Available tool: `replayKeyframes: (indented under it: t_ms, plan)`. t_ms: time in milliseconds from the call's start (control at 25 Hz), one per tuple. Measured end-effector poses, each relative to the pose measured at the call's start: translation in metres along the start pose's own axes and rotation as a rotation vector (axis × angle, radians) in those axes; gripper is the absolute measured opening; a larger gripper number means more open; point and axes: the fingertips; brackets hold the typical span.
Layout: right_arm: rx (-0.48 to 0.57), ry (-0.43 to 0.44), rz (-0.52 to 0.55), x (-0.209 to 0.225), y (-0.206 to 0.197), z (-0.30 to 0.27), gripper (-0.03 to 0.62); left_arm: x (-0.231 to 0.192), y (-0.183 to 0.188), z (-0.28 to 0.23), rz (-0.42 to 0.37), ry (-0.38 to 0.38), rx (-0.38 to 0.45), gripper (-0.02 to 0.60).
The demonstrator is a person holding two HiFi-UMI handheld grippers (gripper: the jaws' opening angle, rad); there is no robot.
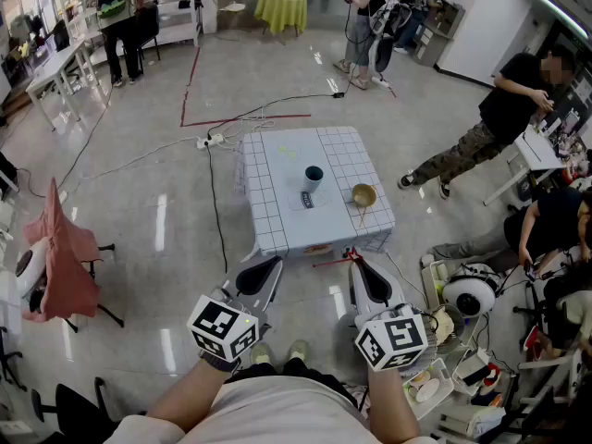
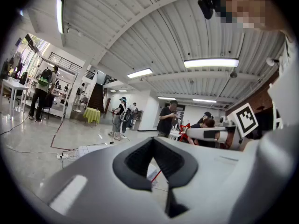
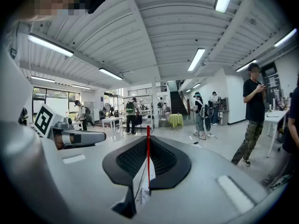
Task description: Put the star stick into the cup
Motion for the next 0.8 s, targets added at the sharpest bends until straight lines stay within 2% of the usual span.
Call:
replayKeyframes:
  t_ms: [480,800]
  plan:
    - [0.005,-0.023,0.005,-0.014,-0.001,-0.010,0.029,-0.017,0.005,0.004,-0.007,-0.017,0.004,0.006]
    - [0.068,-0.034,-0.025,-0.018,0.012,-0.022,0.029,-0.037,0.017,0.005,-0.043,-0.028,0.018,0.006]
Point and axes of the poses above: the fingertips, and each gripper's own axes: z backward along the fingers, x to its right, y out of its top, and after that the axes turned 4 degrees about x, right-handed
